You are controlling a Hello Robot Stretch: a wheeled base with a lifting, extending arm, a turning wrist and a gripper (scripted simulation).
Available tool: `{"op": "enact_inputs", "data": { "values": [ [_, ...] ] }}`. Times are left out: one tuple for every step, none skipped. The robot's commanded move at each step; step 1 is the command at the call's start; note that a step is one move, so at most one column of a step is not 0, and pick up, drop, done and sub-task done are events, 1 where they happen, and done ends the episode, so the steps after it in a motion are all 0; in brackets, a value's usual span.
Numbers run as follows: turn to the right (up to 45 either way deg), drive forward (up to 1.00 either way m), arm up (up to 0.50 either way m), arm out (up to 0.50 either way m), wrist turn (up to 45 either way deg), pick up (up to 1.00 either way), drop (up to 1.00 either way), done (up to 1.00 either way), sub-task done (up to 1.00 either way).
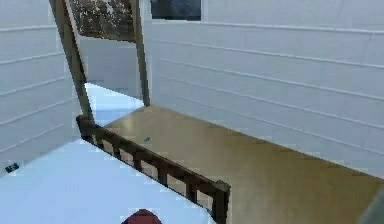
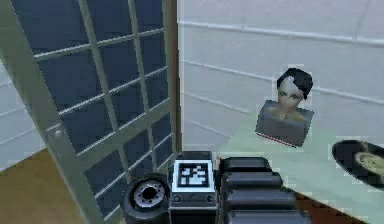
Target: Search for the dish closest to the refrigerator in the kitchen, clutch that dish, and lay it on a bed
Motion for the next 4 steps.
{"op": "enact_inputs", "data": {
  "values": [
    [45.0, 0.0, 0.0, 0.0, 0.0, 0.0, 0.0, 0.0, 0.0],
    [45.0, 0.0, 0.0, 0.0, 0.0, 0.0, 0.0, 0.0, 0.0],
    [45.0, 0.0, 0.0, 0.0, 0.0, 0.0, 0.0, 0.0, 0.0],
    [15.0, 0.0, 0.0, 0.0, 0.0, 0.0, 0.0, 0.0, 0.0]
  ]
}}
